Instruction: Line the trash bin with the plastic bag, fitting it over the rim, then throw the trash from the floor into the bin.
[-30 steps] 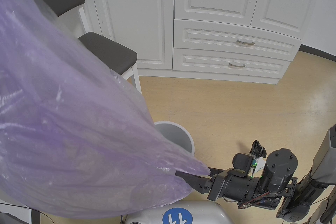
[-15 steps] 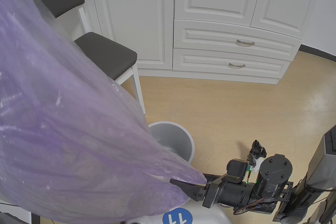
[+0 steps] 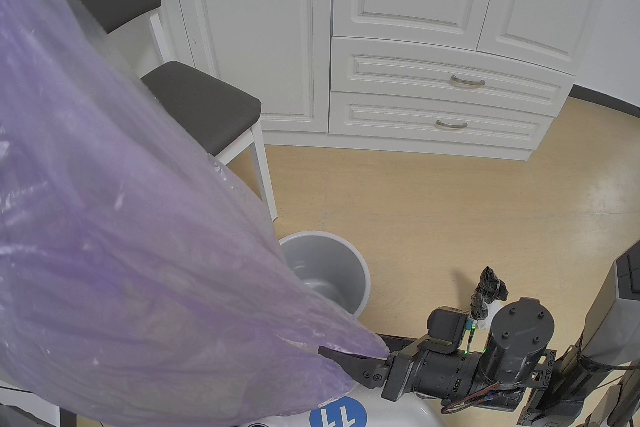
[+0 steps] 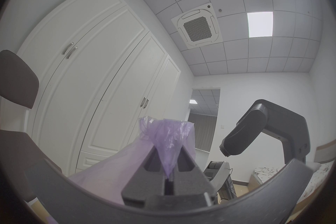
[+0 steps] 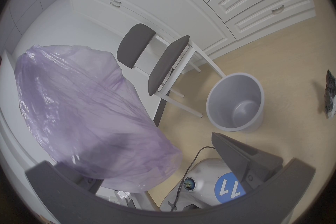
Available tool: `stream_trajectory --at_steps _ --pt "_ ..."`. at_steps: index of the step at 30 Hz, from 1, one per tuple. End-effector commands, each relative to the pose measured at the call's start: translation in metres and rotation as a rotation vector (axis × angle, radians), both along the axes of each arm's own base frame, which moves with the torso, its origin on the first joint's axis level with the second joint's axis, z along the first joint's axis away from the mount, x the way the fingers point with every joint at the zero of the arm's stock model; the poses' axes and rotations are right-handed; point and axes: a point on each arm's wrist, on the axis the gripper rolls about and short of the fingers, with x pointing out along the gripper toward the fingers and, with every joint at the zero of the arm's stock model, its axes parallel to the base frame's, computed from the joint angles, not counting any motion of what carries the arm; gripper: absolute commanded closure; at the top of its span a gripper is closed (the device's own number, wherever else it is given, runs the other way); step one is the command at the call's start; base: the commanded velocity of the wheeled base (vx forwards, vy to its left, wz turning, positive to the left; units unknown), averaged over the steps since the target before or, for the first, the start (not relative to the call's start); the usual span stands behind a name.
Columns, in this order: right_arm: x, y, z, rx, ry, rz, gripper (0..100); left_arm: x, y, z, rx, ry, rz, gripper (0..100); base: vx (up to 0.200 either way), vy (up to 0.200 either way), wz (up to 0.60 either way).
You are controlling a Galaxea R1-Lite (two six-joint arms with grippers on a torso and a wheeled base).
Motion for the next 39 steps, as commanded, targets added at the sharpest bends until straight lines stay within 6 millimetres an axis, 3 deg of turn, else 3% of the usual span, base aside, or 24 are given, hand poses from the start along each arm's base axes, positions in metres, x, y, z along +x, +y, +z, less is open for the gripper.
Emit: stream_trajectory --at_steps 1,15,23,39 --pt "0.001 0.003 -0.003 0.003 0.005 0.002 0 0.000 0.000 0.000 0.001 0.000 0.001 100 0.000 0.000 0.00" --pt "0.011 0.017 -0.015 0.016 0.043 -0.011 0 -0.002 -0.001 0.001 -0.006 -0.003 -0.016 100 0.000 0.000 0.00" --pt "0.013 0.018 0.007 0.086 -0.012 -0.039 0 -0.003 -0.001 0.001 -0.006 -0.003 -0.036 100 0.000 0.000 0.00" --pt "0.018 0.023 -0.016 0.023 0.031 -0.047 0 -0.005 0.001 0.008 -0.041 0.003 -0.053 100 0.000 0.000 0.00"
